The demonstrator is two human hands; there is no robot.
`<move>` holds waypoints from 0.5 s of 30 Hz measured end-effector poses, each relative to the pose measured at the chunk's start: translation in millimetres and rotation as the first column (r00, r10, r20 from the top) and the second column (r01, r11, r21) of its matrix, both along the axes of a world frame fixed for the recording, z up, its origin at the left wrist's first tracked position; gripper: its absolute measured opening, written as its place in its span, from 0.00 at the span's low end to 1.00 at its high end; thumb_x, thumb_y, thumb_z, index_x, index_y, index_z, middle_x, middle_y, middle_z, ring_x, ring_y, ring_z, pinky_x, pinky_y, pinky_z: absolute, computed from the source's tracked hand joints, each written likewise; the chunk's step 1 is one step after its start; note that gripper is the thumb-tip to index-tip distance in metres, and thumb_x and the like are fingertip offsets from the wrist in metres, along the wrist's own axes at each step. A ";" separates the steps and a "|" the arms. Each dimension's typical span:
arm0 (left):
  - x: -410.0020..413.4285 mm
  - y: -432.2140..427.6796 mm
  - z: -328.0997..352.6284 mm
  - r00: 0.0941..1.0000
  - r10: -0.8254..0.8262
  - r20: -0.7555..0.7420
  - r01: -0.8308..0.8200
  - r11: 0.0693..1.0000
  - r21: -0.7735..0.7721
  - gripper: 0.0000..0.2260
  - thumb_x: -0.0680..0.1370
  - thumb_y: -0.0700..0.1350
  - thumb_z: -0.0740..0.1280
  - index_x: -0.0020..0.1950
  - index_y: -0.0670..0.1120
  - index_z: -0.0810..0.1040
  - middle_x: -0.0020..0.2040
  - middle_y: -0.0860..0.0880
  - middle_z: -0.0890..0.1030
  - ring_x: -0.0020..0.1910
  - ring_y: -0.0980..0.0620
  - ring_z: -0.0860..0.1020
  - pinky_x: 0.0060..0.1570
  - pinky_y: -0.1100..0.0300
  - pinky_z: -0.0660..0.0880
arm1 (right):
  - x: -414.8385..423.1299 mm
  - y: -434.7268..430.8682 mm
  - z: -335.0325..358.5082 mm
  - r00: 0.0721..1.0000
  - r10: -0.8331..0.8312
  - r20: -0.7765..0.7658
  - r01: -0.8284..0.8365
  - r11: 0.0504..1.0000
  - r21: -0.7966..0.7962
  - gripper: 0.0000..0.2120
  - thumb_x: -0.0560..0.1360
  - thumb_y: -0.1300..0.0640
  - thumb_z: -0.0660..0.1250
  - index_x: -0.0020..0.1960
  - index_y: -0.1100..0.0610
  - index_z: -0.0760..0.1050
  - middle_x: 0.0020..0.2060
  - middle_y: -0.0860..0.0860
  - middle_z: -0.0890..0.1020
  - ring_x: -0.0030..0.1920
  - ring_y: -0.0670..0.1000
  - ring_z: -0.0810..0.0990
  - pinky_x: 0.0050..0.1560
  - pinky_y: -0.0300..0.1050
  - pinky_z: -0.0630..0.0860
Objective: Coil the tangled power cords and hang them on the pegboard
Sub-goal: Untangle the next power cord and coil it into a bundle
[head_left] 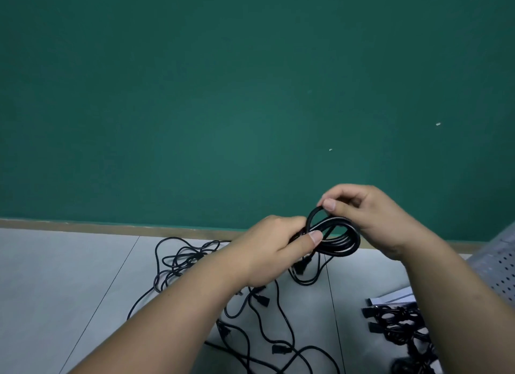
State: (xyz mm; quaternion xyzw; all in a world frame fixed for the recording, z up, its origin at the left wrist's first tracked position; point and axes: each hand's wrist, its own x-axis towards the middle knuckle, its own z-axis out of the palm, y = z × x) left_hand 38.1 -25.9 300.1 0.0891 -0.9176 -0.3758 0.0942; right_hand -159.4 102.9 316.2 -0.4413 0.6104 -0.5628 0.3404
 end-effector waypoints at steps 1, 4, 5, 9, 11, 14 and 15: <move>0.6 1.1 1.1 0.999 0.016 -0.042 -0.013 0.998 0.064 0.18 0.83 0.64 0.58 0.47 0.50 0.74 0.37 0.53 0.74 0.37 0.52 0.72 0.43 0.48 0.74 | 4.6 -3.5 -1.0 0.989 -0.045 0.143 0.047 0.999 -0.010 0.08 0.76 0.53 0.72 0.45 0.58 0.84 0.38 0.52 0.84 0.37 0.47 0.81 0.40 0.38 0.80; 3.1 4.3 3.1 0.990 0.060 -0.129 -0.029 0.972 0.232 0.19 0.81 0.63 0.60 0.49 0.49 0.77 0.38 0.57 0.72 0.39 0.55 0.71 0.44 0.50 0.73 | 16.8 -14.6 -8.2 0.907 -0.062 0.416 0.046 0.998 0.049 0.10 0.79 0.51 0.71 0.40 0.53 0.82 0.36 0.52 0.80 0.35 0.50 0.76 0.36 0.43 0.77; 3.1 4.9 3.2 0.987 0.082 -0.141 -0.044 0.966 0.255 0.17 0.81 0.63 0.61 0.51 0.50 0.78 0.40 0.59 0.74 0.41 0.56 0.73 0.46 0.51 0.74 | 22.0 -19.0 -12.2 0.896 -0.056 0.440 0.031 0.997 0.064 0.11 0.80 0.51 0.70 0.40 0.53 0.81 0.37 0.53 0.80 0.36 0.51 0.76 0.38 0.45 0.77; 1.4 -2.6 -4.5 0.971 0.207 -0.123 -0.142 0.906 0.399 0.13 0.82 0.54 0.69 0.60 0.48 0.76 0.51 0.54 0.86 0.52 0.57 0.84 0.59 0.51 0.79 | 46.0 -40.2 -35.4 0.929 -0.209 0.306 0.175 0.975 0.135 0.08 0.83 0.60 0.66 0.48 0.59 0.83 0.38 0.60 0.78 0.36 0.54 0.71 0.37 0.46 0.73; 1.6 -9.7 -11.0 0.957 0.286 -0.046 -0.254 0.906 0.339 0.15 0.82 0.52 0.72 0.59 0.48 0.69 0.50 0.55 0.83 0.49 0.61 0.81 0.54 0.56 0.76 | 55.8 -45.4 -47.2 0.946 -0.293 0.137 0.264 0.945 0.193 0.12 0.82 0.66 0.61 0.47 0.59 0.82 0.30 0.55 0.73 0.30 0.50 0.67 0.31 0.45 0.68; 3.9 -20.2 -17.6 0.923 0.382 0.036 -0.377 0.886 0.270 0.22 0.82 0.55 0.70 0.69 0.52 0.62 0.55 0.57 0.80 0.55 0.59 0.78 0.57 0.60 0.70 | 59.5 -45.7 -60.1 0.935 -0.236 -0.265 0.307 0.913 0.269 0.10 0.84 0.57 0.63 0.45 0.52 0.78 0.27 0.48 0.74 0.29 0.51 0.69 0.35 0.48 0.68; 4.5 -24.8 -19.1 0.909 0.414 0.054 -0.413 0.874 0.257 0.24 0.83 0.55 0.69 0.73 0.53 0.60 0.57 0.57 0.80 0.58 0.57 0.78 0.60 0.59 0.70 | 62.0 -44.2 -60.0 0.917 -0.167 -0.363 0.281 0.915 0.289 0.08 0.85 0.52 0.64 0.48 0.50 0.79 0.28 0.46 0.75 0.29 0.49 0.70 0.35 0.46 0.68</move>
